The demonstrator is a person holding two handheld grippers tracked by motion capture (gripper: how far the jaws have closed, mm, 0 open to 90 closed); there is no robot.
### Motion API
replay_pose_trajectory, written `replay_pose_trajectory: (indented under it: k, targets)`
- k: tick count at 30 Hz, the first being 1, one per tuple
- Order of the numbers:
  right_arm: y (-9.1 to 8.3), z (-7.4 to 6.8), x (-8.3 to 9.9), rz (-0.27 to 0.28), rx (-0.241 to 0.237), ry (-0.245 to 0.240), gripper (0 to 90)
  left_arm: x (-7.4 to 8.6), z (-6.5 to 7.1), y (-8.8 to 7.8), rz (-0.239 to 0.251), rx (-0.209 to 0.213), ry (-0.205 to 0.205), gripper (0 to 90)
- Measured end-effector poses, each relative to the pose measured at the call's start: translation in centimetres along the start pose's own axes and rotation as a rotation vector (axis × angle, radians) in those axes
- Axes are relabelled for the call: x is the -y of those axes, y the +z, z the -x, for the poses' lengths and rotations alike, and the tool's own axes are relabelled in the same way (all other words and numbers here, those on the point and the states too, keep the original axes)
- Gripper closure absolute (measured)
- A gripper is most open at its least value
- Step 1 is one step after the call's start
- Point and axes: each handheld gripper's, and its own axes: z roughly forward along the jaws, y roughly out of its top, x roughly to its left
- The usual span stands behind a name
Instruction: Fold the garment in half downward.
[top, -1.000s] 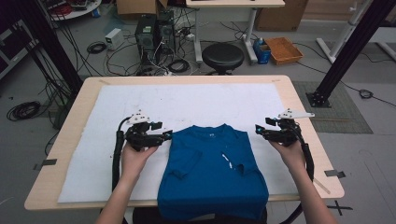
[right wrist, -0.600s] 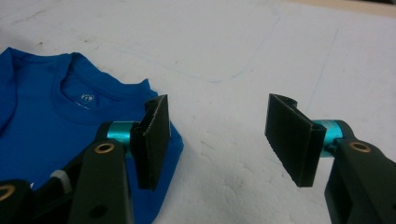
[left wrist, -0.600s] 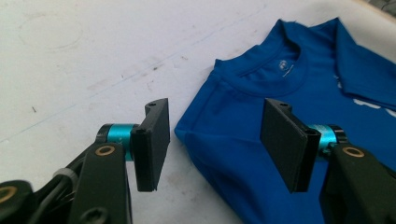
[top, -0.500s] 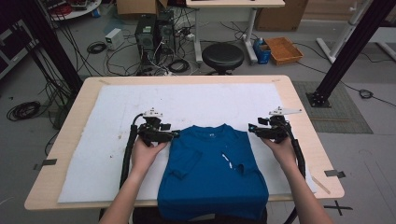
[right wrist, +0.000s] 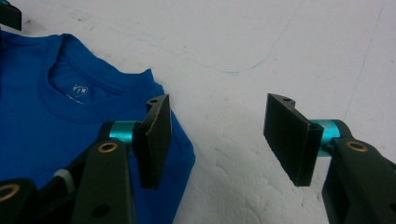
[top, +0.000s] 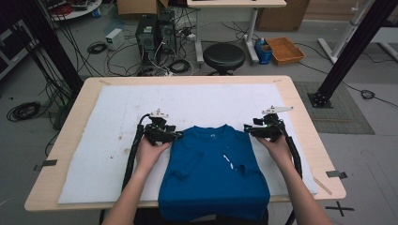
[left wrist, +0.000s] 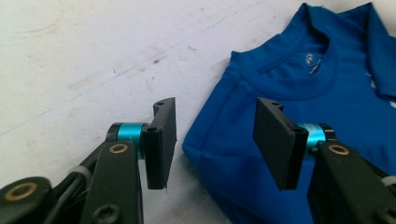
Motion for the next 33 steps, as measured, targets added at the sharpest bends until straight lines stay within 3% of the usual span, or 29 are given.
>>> replay_pose_trajectory:
  k: [7, 10, 13, 16, 18, 20, 21, 22, 26, 28, 30, 33]
  targets:
    - [0.5, -0.1, 0.1, -0.023, 0.003, 0.011, 46.9, 0.0, 0.1, 0.3, -0.008, -0.043, 0.001, 56.4]
    - [0.8, -0.2, 0.0, -0.039, -0.006, 0.008, 48.7, -0.5, 0.2, 0.7, -0.046, -0.045, 0.006, 56.5]
    - [1.5, -0.4, -0.1, -0.074, -0.007, 0.003, 50.4, -1.0, 0.6, 1.4, -0.091, -0.074, 0.047, 56.5]
    - [2.3, -0.7, -0.2, -0.121, -0.002, -0.013, 53.2, -1.1, 0.9, 1.4, -0.102, -0.095, 0.070, 56.7]
    - [3.0, -1.0, 0.0, -0.161, 0.008, -0.049, 60.0, -1.1, 1.0, 1.4, -0.103, -0.098, 0.070, 58.9]
    - [2.9, -1.2, -0.1, -0.160, 0.025, -0.073, 64.2, -1.0, 1.0, 1.4, -0.098, -0.106, 0.074, 59.8]
    - [2.7, -1.1, -0.1, -0.165, 0.008, -0.086, 75.8, -1.0, 1.0, 1.4, -0.097, -0.110, 0.080, 62.3]
    - [2.7, -1.2, -0.1, -0.169, 0.014, -0.098, 81.0, -0.9, 1.0, 1.4, -0.094, -0.119, 0.082, 63.0]
    - [2.5, -1.4, 0.0, -0.157, 0.037, -0.122, 87.7, -0.8, 1.0, 1.3, -0.088, -0.119, 0.075, 63.9]
    - [2.4, -1.4, -0.1, -0.153, 0.045, -0.123, 87.6, -0.8, 0.9, 1.3, -0.088, -0.117, 0.073, 63.9]
    - [2.2, -1.0, 0.0, -0.137, 0.036, -0.094, 78.4, -0.8, 0.9, 1.3, -0.086, -0.112, 0.070, 61.9]
    - [1.9, -0.7, -0.1, -0.109, 0.016, -0.071, 76.1, -1.0, 0.8, 1.1, -0.071, -0.103, 0.065, 59.6]
